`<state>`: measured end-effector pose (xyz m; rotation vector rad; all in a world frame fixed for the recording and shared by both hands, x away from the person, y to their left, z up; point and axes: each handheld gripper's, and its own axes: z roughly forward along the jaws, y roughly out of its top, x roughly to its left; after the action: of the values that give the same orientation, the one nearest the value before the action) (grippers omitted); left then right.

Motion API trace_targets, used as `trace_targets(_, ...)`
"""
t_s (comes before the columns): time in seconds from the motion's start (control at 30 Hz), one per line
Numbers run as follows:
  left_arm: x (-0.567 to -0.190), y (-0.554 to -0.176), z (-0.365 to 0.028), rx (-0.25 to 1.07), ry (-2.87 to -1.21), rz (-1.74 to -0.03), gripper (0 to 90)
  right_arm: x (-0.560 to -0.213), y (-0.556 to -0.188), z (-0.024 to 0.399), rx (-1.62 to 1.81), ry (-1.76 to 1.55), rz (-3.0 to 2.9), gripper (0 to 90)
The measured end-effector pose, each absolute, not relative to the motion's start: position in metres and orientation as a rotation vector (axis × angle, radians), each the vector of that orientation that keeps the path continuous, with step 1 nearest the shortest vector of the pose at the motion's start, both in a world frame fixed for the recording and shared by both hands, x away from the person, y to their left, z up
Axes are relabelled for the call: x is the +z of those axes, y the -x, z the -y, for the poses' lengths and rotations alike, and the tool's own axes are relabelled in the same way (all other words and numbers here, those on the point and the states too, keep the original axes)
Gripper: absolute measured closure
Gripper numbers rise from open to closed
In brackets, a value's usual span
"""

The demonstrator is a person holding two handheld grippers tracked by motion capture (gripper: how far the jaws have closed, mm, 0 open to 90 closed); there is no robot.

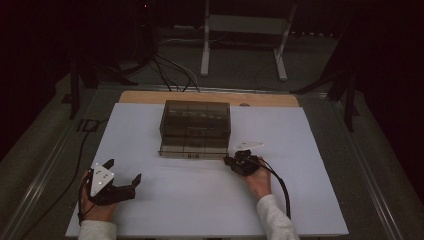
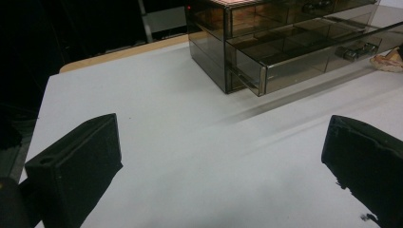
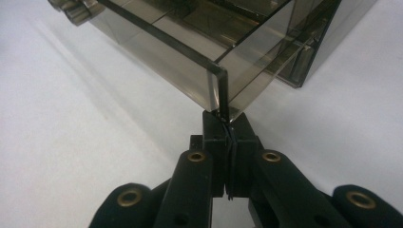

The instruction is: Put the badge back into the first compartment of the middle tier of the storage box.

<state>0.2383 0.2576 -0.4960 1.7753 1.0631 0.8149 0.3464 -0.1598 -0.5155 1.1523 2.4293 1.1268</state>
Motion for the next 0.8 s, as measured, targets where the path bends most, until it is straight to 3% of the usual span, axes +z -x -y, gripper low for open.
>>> trace_targets(0.8,-0.496,-0.238,-0.257,0.811,-1.775,-1.064,0.6,-0.506,-0.34,0.189,0.946,-1.186,-2.382,89.8)
